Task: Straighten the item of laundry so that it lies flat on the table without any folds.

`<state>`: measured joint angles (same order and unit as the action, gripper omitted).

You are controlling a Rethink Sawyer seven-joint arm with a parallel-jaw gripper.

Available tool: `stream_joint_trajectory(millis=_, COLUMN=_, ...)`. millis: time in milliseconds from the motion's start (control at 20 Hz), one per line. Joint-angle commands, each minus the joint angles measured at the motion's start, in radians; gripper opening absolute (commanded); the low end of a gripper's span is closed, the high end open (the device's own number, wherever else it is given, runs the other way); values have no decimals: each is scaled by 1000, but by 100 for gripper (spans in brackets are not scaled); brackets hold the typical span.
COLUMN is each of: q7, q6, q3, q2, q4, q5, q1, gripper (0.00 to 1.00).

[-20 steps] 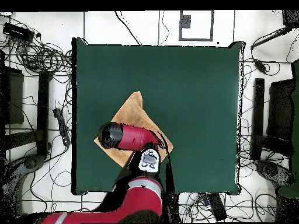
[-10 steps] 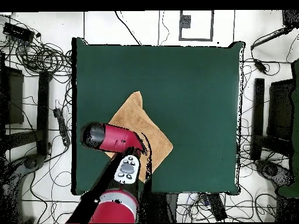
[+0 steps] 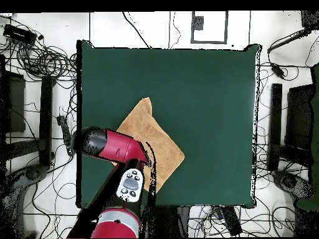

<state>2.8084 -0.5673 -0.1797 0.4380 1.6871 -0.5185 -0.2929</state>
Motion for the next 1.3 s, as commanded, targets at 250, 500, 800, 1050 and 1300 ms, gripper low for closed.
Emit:
stream_joint_trajectory(millis=250, q7=188, q6=168, q3=107, q2=-166, q4=84, q5=-57, q1=-11, gripper=100)
stream_joint_trajectory(millis=500, q7=232, q6=166, q3=117, q2=-166, q4=105, q5=-92, q1=-27, gripper=100)
stream_joint_trajectory(millis=800, q7=260, q6=188, q3=151, q2=-109, q4=190, q5=-153, q1=-46, gripper=100)
stream_joint_trajectory(millis=1050, q7=180, q6=261, q3=122, q2=-99, q4=201, q5=-108, q1=-61, gripper=100)
stream_joint_trajectory(millis=1300, q7=143, q6=236, q3=107, q2=-101, q4=196, q5=-82, q1=-63, gripper=100)
